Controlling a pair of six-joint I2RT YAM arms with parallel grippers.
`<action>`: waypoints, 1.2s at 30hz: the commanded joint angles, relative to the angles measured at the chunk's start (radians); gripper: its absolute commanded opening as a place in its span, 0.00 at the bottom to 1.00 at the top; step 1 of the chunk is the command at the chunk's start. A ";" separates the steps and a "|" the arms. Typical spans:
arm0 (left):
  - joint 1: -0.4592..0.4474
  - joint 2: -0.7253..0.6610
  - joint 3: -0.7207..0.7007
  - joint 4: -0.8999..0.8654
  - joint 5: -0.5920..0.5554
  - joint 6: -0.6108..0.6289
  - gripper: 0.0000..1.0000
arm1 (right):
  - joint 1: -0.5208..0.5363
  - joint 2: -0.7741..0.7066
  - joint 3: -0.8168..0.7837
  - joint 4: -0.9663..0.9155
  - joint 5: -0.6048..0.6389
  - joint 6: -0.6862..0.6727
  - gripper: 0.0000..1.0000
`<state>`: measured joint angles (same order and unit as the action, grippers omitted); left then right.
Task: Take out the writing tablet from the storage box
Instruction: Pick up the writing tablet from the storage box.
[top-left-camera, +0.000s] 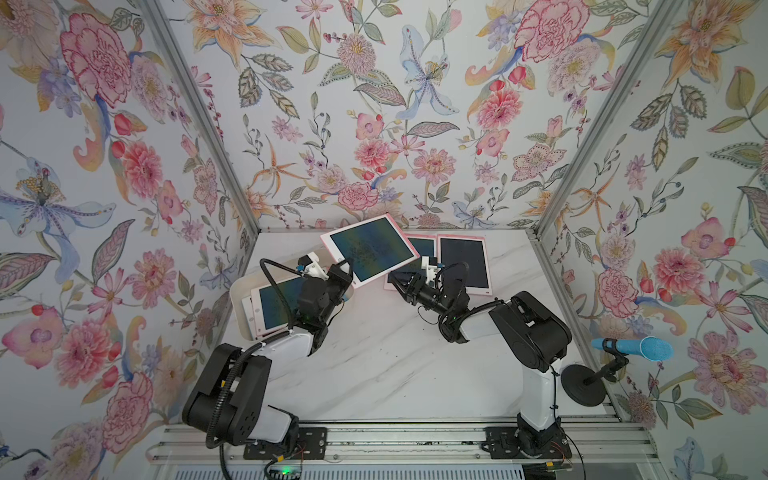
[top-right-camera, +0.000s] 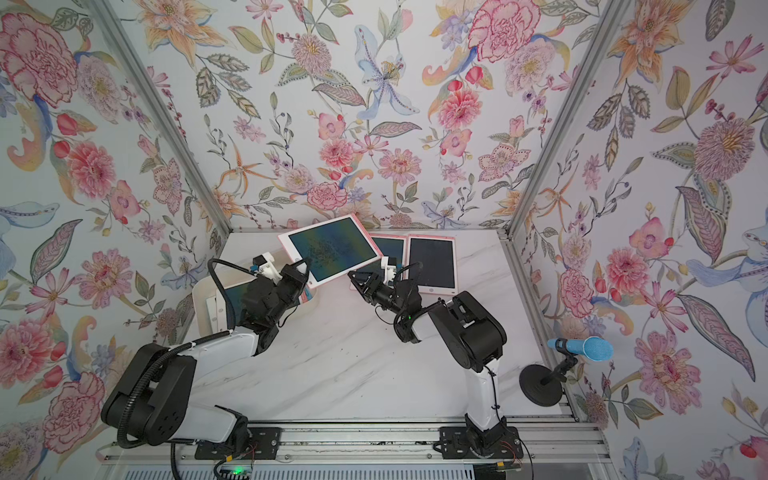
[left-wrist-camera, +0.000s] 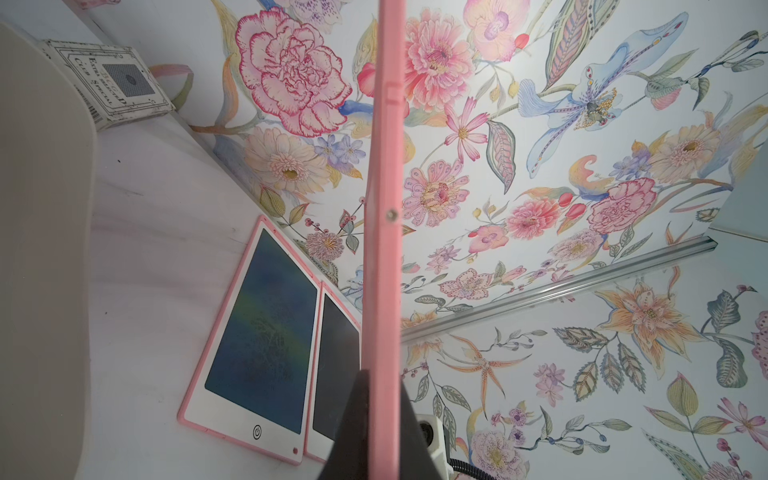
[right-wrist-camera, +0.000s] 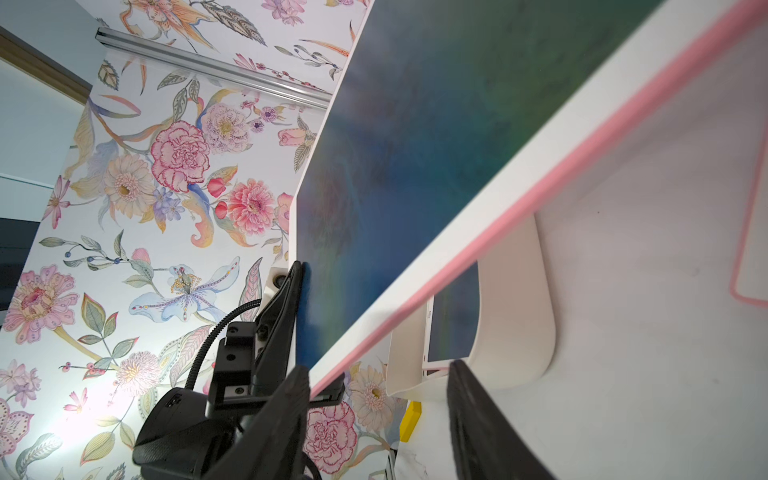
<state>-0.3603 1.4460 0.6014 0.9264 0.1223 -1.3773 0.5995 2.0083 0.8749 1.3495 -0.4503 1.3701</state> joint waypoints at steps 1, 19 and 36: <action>-0.009 0.005 -0.015 0.100 -0.015 -0.020 0.00 | -0.006 0.033 0.042 0.048 0.012 0.028 0.53; -0.020 0.075 -0.041 0.185 0.024 -0.068 0.00 | -0.013 0.127 0.223 -0.002 0.001 0.016 0.44; -0.080 0.205 -0.112 0.315 0.030 -0.151 0.00 | -0.048 0.201 0.364 -0.023 -0.076 0.005 0.25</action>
<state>-0.4156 1.6333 0.5098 1.2263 0.1047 -1.5429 0.5552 2.2219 1.1889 1.2690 -0.4953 1.3811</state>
